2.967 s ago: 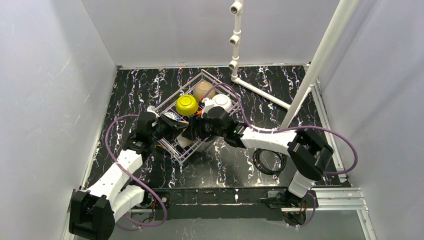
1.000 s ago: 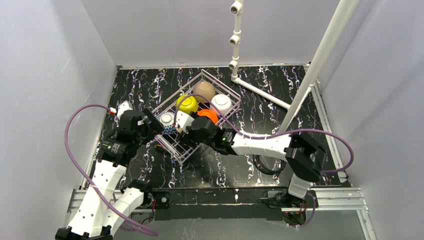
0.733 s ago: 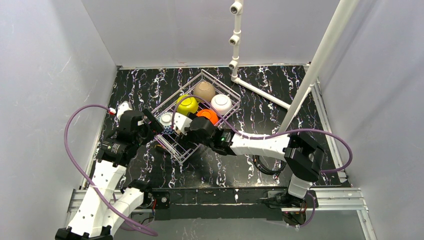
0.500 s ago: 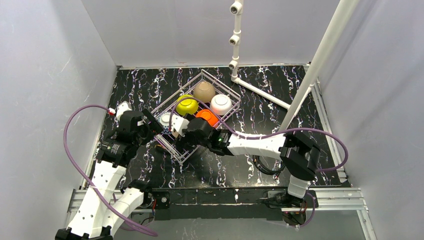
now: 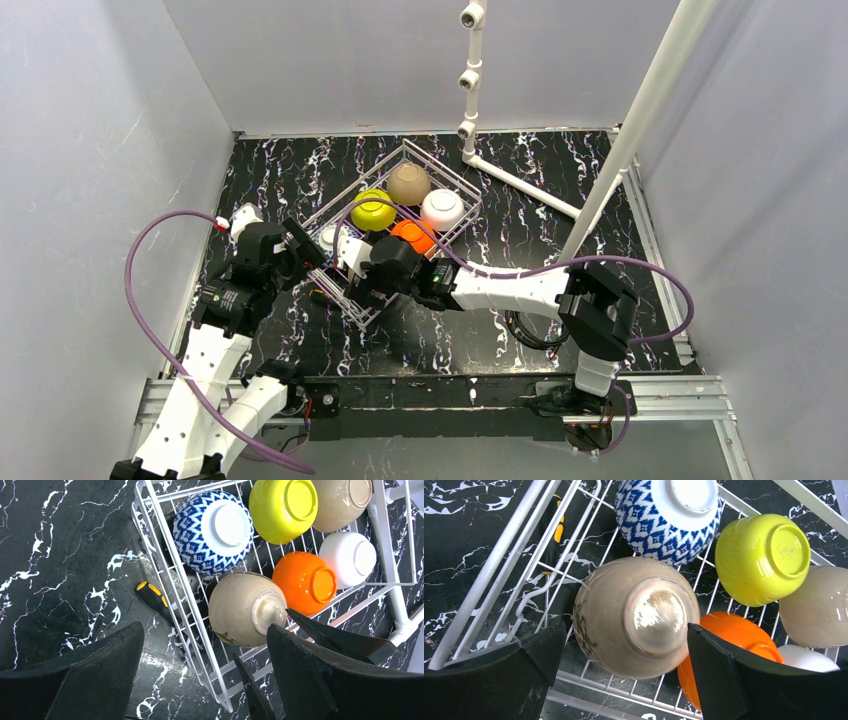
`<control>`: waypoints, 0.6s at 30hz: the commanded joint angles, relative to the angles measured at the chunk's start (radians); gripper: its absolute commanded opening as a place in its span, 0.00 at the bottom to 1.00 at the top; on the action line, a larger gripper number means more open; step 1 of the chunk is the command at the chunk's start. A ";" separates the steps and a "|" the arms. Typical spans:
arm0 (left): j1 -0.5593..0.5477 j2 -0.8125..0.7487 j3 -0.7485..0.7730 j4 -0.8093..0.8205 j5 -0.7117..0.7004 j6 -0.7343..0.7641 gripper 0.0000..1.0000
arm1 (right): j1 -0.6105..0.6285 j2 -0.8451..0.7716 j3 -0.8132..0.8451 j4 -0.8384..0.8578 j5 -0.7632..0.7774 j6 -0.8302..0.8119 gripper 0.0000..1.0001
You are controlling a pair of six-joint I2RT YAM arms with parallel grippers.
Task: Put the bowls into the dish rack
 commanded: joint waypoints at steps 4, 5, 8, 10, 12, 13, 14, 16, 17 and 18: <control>0.001 -0.011 0.009 -0.033 -0.044 0.019 0.91 | 0.007 0.016 0.069 -0.057 -0.016 -0.002 0.99; 0.000 -0.011 0.010 -0.033 -0.045 0.018 0.91 | 0.007 0.013 0.071 -0.053 -0.014 0.006 0.99; 0.000 -0.011 0.015 -0.037 -0.044 0.019 0.91 | 0.007 0.002 0.083 -0.044 -0.007 0.043 0.99; 0.001 -0.014 0.020 -0.043 -0.043 0.022 0.91 | 0.007 -0.007 0.099 -0.043 0.003 0.077 0.98; 0.000 -0.022 0.027 -0.047 -0.043 0.028 0.91 | 0.007 -0.024 0.112 -0.033 0.003 0.112 0.97; 0.002 -0.026 0.031 -0.046 -0.038 0.039 0.91 | 0.007 -0.030 0.116 -0.024 0.003 0.125 0.97; 0.001 -0.032 0.036 -0.043 -0.028 0.053 0.92 | 0.007 -0.042 0.119 -0.014 0.002 0.142 0.97; 0.001 -0.041 0.051 -0.030 0.012 0.101 0.93 | 0.007 -0.067 0.130 -0.005 0.022 0.177 0.98; 0.000 -0.044 0.059 -0.024 0.035 0.126 0.95 | 0.007 -0.084 0.134 -0.001 0.037 0.193 0.98; 0.000 -0.045 0.071 -0.022 0.054 0.150 0.98 | 0.006 -0.096 0.141 -0.003 0.063 0.207 0.99</control>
